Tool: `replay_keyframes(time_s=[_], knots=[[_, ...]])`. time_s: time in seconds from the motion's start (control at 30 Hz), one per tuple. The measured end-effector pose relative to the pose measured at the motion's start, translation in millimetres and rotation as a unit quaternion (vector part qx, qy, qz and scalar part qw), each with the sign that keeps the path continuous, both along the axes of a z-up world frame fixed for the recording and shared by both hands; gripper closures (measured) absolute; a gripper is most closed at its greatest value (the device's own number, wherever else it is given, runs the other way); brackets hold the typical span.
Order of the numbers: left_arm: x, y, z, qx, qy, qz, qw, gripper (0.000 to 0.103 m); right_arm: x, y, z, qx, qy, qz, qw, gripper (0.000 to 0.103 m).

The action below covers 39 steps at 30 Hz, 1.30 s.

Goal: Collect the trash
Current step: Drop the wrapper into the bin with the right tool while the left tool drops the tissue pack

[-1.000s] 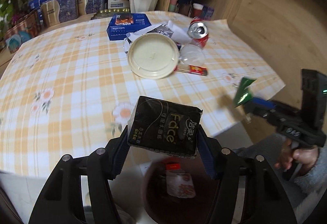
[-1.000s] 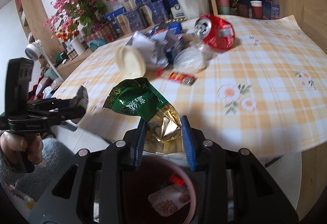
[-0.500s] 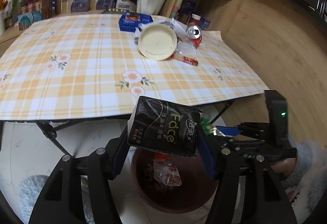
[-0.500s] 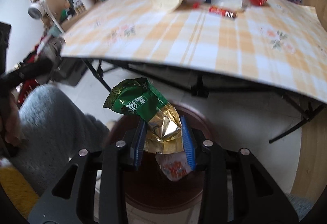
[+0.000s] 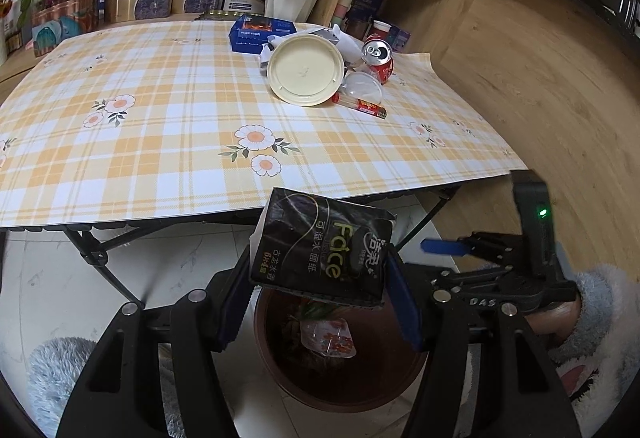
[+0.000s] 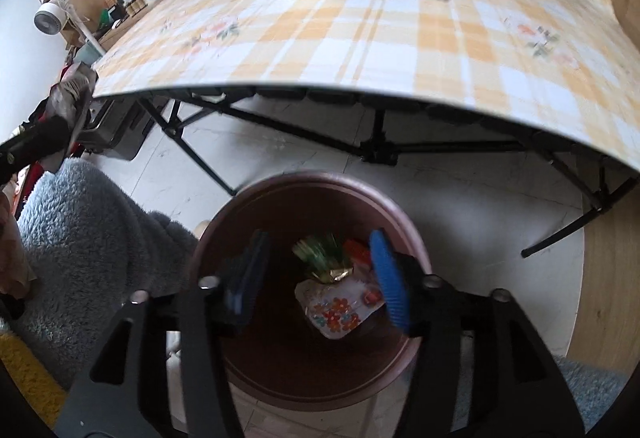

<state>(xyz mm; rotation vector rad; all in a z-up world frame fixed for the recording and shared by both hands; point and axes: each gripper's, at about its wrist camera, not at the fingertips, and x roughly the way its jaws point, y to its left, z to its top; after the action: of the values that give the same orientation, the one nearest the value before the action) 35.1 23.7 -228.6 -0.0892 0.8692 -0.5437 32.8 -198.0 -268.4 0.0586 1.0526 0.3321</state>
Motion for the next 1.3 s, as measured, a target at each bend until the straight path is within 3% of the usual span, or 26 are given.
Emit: replay_keyframes(time_s=[0.17, 0.33, 0.5, 0.63, 0.77, 1.0, 1.07, 1.13, 1.3], knots=[[0.8, -7.0, -2.4, 0.012, 0.004, -0.011, 0.9999, 0.042, -2.8, -18.7, 29.9, 0.006, -0.067, -0.030, 0.997, 0.019], [1.9, -25.7, -6.2, 0.029, 0.011, -0.045, 0.9985, 0.042, -3.1, -40.2, 52.0, -0.003, -0.120, -0.069, 0.990, 0.010], [5.8, -51.5, -34.7, 0.059, 0.047, -0.096, 0.9926, 0.042, -4.6, -60.7, 66.6, 0.009, -0.149, -0.110, 0.983, 0.010], [9.4, -57.5, -54.7, 0.079, 0.083, -0.106, 0.9877, 0.042, -7.7, -67.7, 69.5, 0.006, -0.159, -0.126, 0.979, 0.010], [9.0, -55.9, -54.1, 0.069, 0.086, -0.104, 0.9884, 0.042, -9.6, -69.1, 63.8, 0.005, -0.152, -0.133, 0.979, 0.009], [1.5, -68.2, -52.1, 0.096, 0.068, -0.122, 0.9856, 0.039, -13.4, -72.9, 62.9, 0.011, -0.152, -0.142, 0.978, 0.009], [1.5, -66.1, -50.9, 0.096, 0.064, -0.115, 0.9866, 0.036, -13.3, -73.1, 62.8, 0.013, -0.152, -0.143, 0.978, 0.009], [3.0, -60.0, -47.3, 0.094, 0.052, -0.095, 0.9897, 0.024, -13.5, -72.9, 62.9, 0.013, -0.152, -0.142, 0.978, 0.009], [7.7, -33.1, -30.7, 0.051, 0.023, -0.026, 0.9981, 0.019, -14.3, -73.8, 63.1, 0.014, -0.154, -0.144, 0.977, 0.009]])
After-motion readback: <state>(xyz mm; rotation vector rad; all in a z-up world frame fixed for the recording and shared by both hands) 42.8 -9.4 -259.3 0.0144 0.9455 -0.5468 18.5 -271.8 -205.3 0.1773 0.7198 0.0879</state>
